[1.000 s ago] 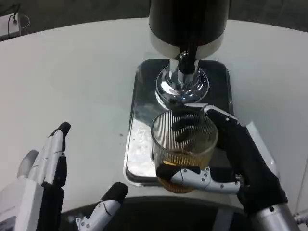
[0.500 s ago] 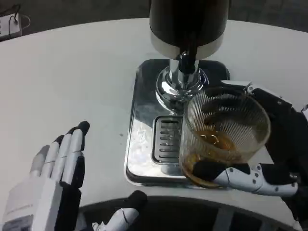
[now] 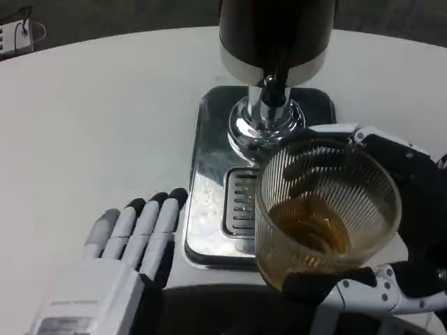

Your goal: Grasp the cup under the faucet to collect the drink, then remove the cup.

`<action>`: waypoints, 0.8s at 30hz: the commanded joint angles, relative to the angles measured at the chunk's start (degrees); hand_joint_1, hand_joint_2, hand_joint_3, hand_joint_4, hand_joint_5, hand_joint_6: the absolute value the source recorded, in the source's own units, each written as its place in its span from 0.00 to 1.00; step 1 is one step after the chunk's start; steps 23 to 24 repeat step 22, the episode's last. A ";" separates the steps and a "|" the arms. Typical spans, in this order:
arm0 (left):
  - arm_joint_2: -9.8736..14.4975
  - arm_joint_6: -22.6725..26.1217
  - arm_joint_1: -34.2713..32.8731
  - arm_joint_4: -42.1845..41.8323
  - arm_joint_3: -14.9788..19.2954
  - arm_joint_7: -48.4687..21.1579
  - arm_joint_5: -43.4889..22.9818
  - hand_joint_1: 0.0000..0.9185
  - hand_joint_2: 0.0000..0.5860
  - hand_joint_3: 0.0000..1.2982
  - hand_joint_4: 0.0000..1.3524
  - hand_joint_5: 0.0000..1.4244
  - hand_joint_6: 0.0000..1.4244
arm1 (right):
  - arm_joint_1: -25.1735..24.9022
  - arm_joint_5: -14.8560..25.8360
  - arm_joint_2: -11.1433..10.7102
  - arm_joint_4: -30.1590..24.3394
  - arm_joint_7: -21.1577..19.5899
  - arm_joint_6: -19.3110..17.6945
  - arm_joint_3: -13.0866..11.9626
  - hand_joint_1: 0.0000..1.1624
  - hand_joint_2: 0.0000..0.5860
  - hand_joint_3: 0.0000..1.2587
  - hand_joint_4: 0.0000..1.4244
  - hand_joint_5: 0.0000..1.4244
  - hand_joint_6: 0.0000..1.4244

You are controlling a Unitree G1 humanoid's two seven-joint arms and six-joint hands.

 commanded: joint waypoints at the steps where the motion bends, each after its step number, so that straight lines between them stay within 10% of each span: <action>1: 0.14 -1.68 -0.96 -0.86 -2.28 -2.15 3.99 0.00 0.18 0.00 0.00 0.00 0.00 | 0.69 2.53 -0.22 -2.70 0.38 -2.33 -1.66 1.00 0.22 0.65 0.66 0.82 1.00; 24: -1.53 -2.48 -3.46 -2.13 -3.65 -3.92 8.31 0.00 0.16 0.00 0.00 0.00 0.00 | 2.81 2.61 -2.16 -5.33 2.62 -4.03 -2.63 1.00 0.22 0.65 0.65 0.82 1.00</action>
